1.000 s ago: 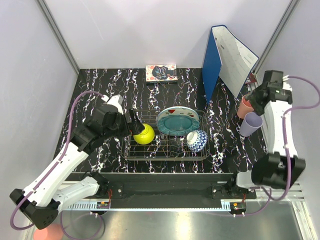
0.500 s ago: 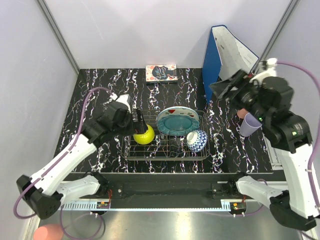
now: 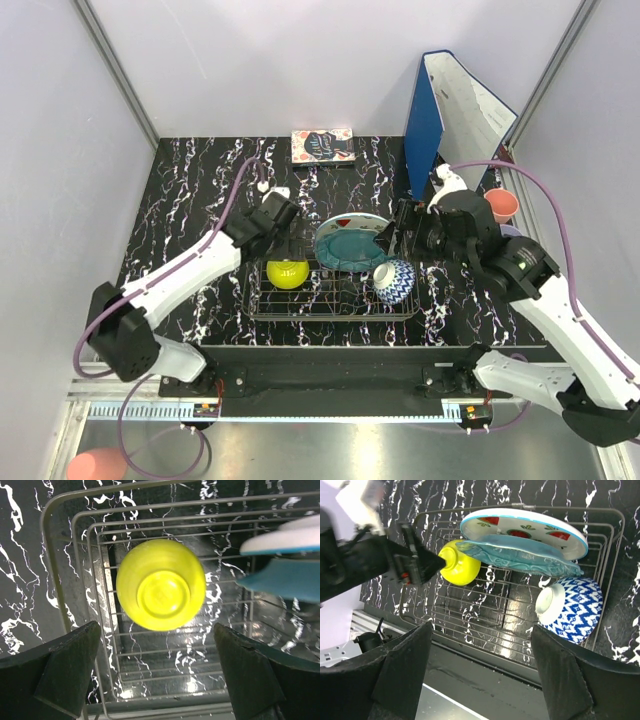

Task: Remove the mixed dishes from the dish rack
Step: Pick up the bowl from the dish rack.

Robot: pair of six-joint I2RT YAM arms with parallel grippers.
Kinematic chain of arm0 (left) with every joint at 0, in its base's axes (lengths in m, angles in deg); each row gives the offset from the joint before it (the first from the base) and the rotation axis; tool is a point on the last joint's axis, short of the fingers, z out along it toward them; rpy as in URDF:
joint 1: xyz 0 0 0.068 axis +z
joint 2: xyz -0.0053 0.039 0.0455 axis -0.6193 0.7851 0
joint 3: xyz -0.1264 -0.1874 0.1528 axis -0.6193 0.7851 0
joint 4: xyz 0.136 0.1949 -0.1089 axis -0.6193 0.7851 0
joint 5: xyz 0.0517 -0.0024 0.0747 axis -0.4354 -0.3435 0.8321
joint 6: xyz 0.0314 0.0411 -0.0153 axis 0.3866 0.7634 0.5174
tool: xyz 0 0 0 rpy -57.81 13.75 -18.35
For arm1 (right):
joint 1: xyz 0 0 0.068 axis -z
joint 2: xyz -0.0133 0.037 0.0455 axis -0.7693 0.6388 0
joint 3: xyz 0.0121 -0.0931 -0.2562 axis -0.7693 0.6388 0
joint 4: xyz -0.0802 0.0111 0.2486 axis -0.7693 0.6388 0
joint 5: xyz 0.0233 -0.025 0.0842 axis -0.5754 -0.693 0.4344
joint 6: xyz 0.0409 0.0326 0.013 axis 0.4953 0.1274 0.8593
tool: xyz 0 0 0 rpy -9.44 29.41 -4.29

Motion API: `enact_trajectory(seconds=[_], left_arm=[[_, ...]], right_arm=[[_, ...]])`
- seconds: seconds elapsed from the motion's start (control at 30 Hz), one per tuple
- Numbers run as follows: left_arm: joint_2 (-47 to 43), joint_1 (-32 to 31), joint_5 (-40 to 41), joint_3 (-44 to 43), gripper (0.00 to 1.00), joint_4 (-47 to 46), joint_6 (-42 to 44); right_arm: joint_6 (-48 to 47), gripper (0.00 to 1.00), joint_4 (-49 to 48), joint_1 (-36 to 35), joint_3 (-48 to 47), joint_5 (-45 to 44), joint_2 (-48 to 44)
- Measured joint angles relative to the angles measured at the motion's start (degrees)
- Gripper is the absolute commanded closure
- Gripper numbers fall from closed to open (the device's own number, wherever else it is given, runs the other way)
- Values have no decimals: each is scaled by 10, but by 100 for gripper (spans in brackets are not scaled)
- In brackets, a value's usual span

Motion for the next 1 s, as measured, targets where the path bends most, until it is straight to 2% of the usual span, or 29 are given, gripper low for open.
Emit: enact_trajectory(seconds=[0.27, 0.7, 0.83, 0.97, 1.0], left_arm=[[73, 0, -8, -3, 1, -32, -1], [121, 5, -25, 27, 2, -100, -20], [121, 12, -27, 33, 11, -120, -20], [115, 14, -25, 37, 30, -144, -20], [113, 16, -26, 38, 37, -148, -21]], right_arm=[[-26, 12, -23, 0, 7, 5, -19], [-57, 11, -28, 0, -9, 19, 12], [-59, 11, -28, 0, -9, 20, 12], [-59, 11, -29, 0, -9, 20, 12], [-59, 12, -29, 0, -9, 20, 12]])
